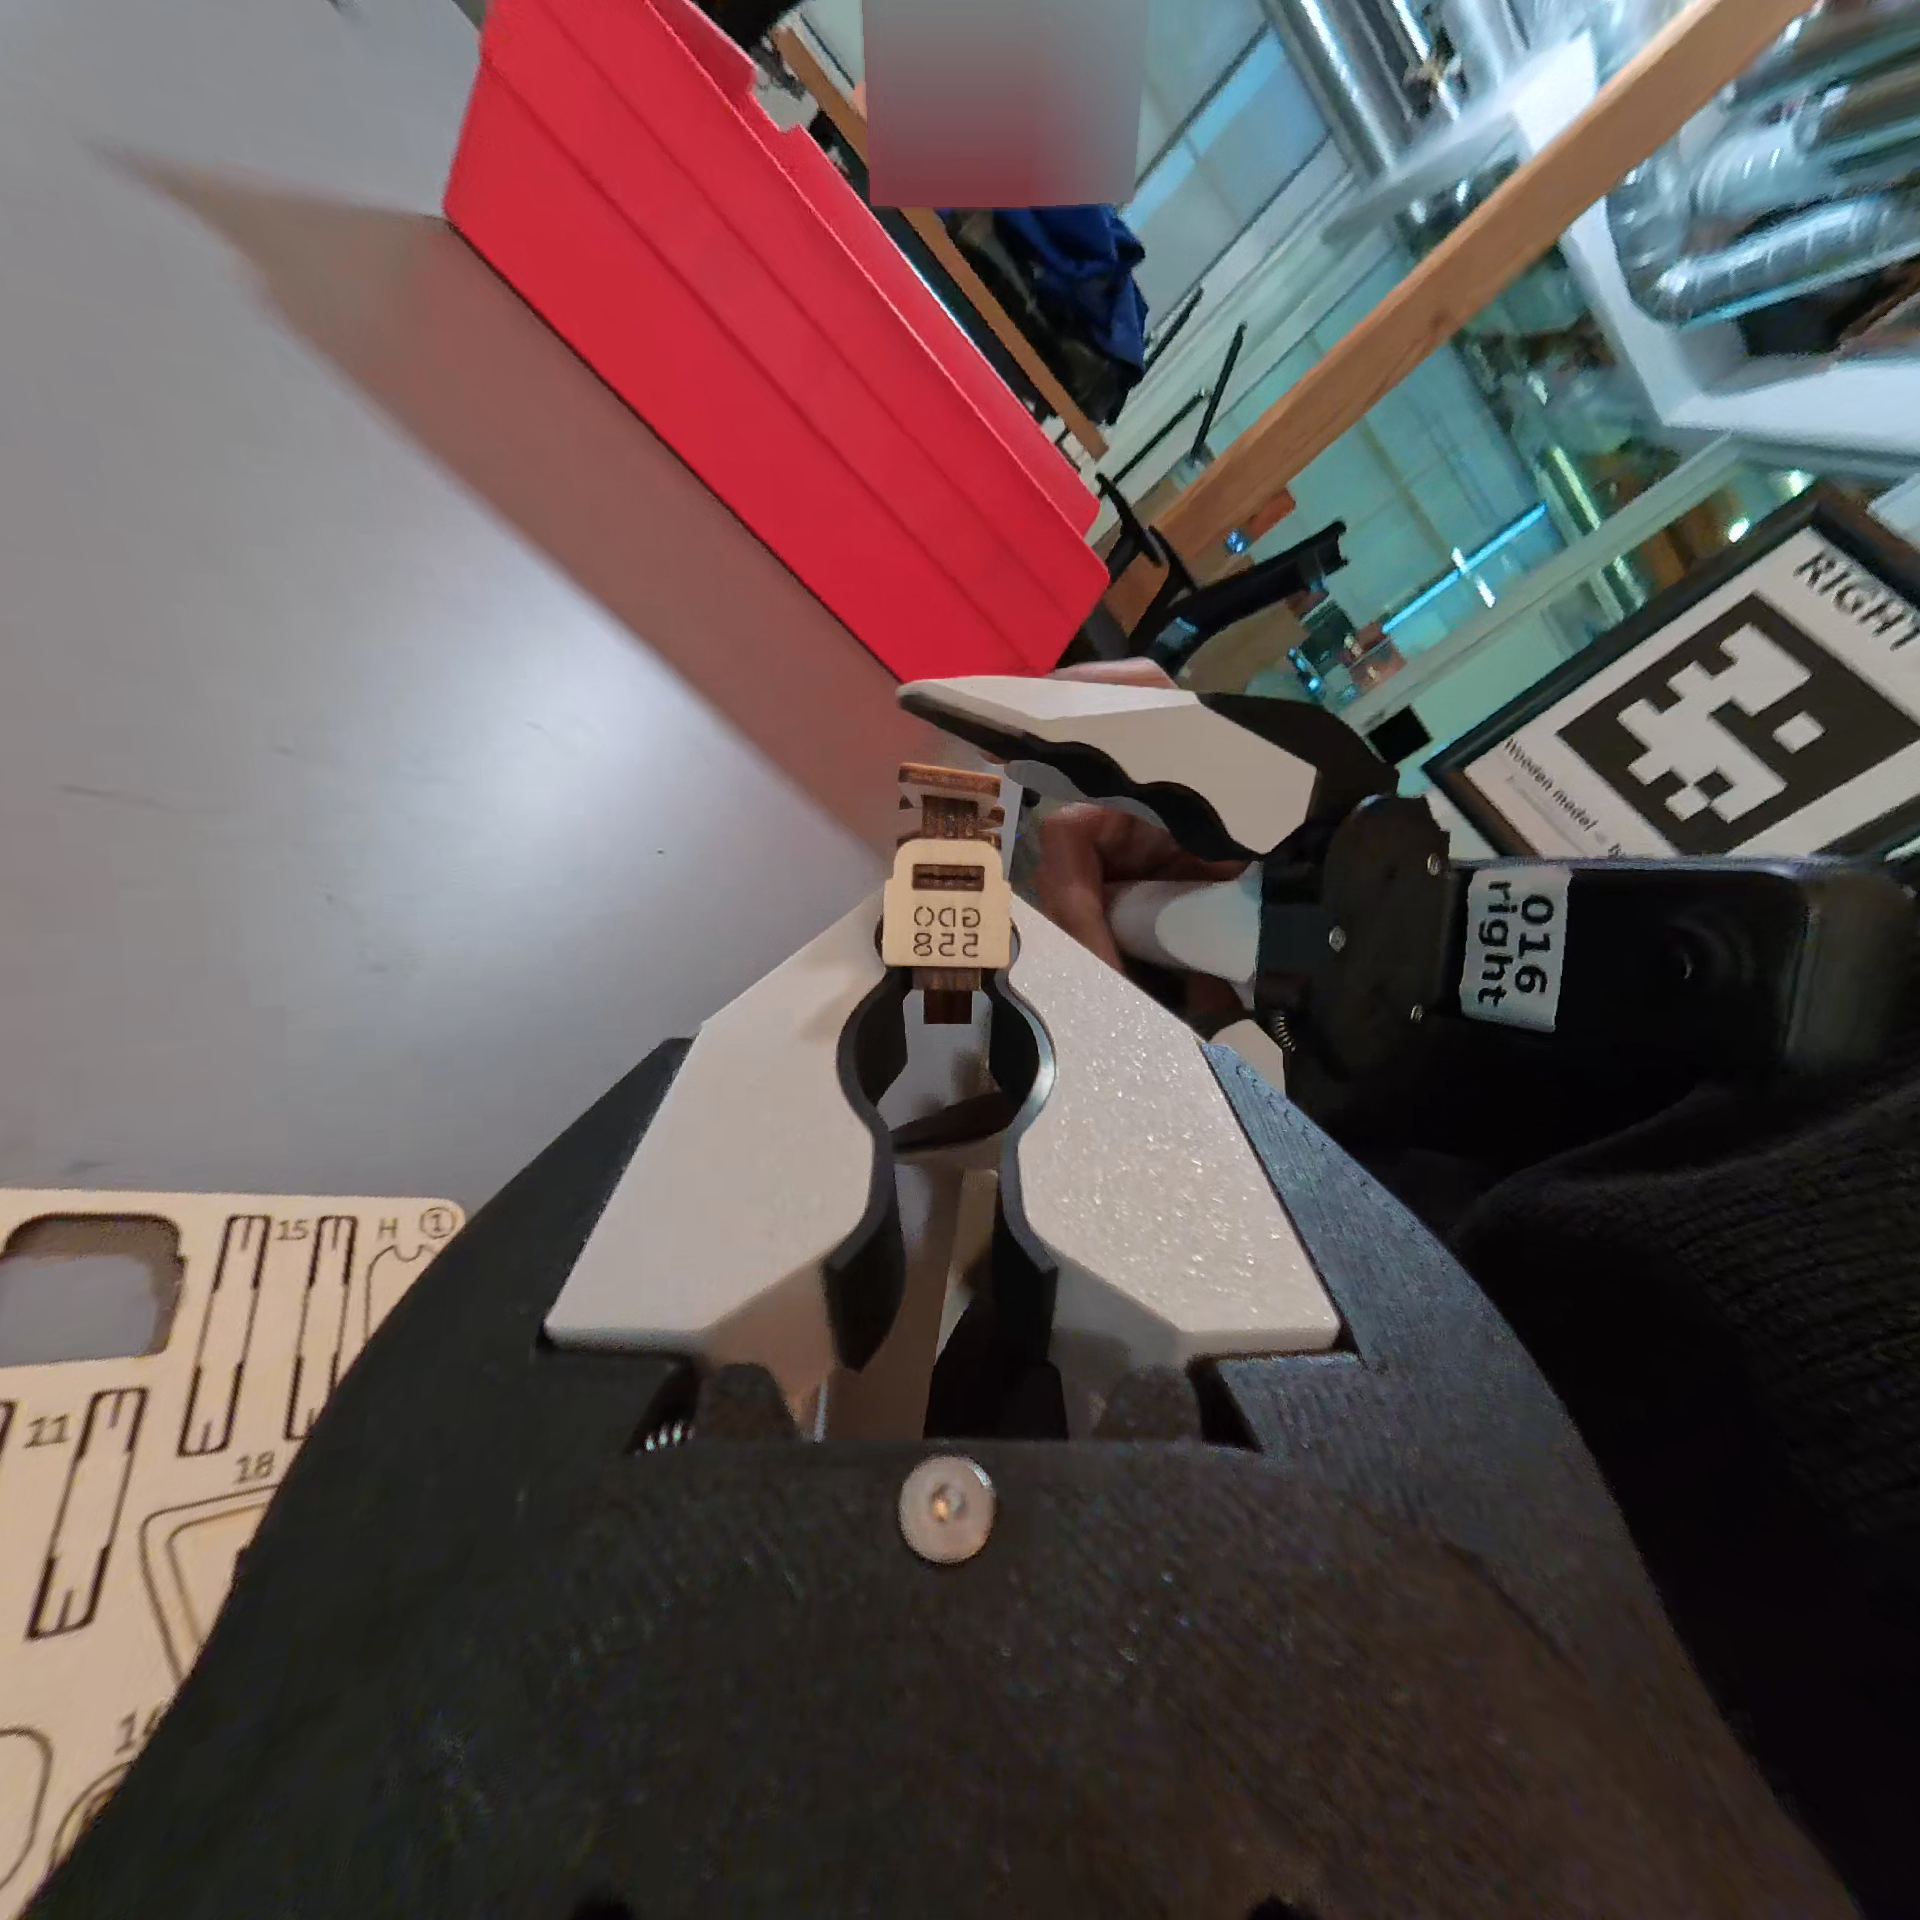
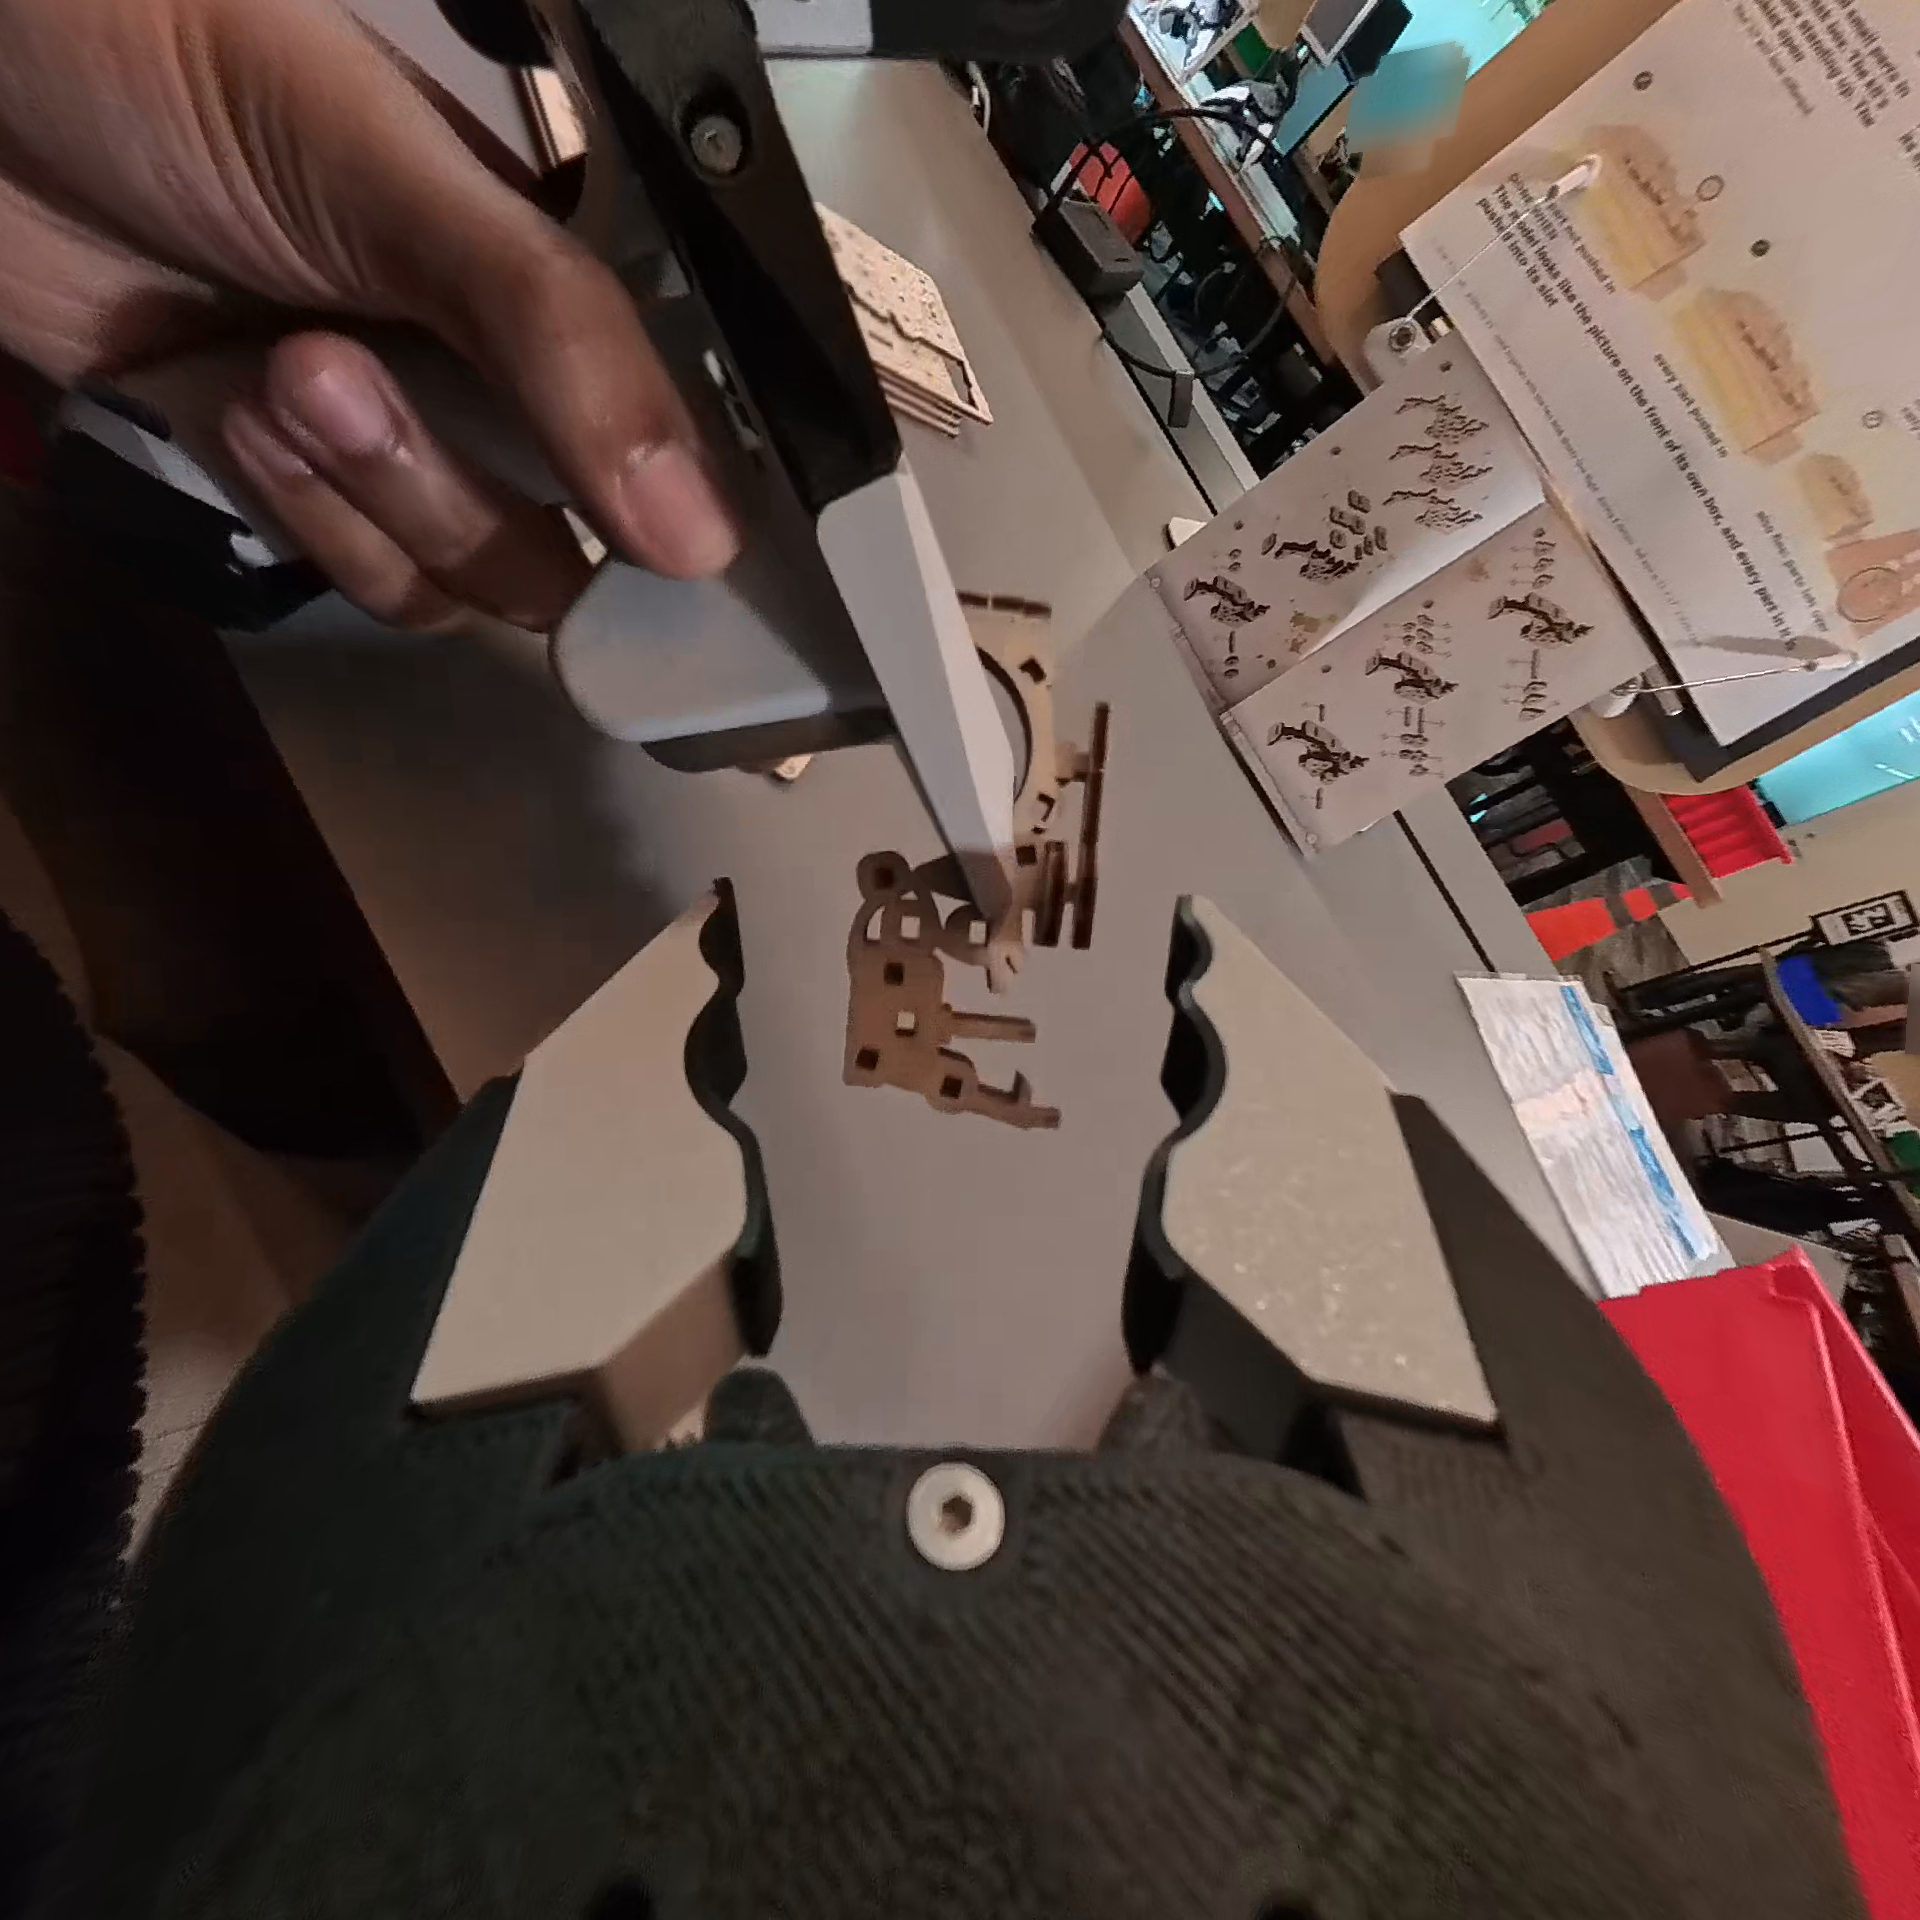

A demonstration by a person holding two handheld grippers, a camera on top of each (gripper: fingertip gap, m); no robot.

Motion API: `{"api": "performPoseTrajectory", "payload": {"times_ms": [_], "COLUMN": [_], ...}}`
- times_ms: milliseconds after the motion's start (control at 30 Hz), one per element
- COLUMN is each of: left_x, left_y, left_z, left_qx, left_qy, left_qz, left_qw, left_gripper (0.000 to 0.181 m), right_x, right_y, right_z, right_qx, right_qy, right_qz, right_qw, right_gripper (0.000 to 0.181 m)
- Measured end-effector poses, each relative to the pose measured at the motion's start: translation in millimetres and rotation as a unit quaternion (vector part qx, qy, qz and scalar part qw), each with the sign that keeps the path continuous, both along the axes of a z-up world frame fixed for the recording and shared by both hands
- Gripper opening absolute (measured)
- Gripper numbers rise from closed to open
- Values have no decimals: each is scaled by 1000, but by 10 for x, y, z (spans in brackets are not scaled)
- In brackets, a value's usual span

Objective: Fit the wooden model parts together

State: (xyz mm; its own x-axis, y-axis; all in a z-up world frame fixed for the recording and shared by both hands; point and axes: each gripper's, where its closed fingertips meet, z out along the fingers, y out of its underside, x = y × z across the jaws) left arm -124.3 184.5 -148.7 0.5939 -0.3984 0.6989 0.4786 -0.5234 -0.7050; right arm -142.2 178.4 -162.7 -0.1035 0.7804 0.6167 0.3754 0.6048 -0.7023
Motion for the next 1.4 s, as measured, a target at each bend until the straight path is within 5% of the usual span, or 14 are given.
{"api": "performPoseTrajectory", "payload": {"times_ms": [500,967,1400], "left_x": [129,38,62], "left_y": [-32,-11,-22], "left_z": [-8,12,42], "left_qx": [6,-1,12], "left_qy": [20,-16,-7], "left_qz": [-13,0,-2], "left_qw": [1000,1000,1000], "left_gripper": [6,6,5], "right_x": [15,22,24], "right_y": [-14,57,70], "right_z": [-42,-38,-39], "right_qx": [-2,-5,1], "right_qy": [-7,-7,-9], "right_qz": [3,-13,-17], "right_qw": [1000,1000,1000], "right_gripper": [51,62,47]}}
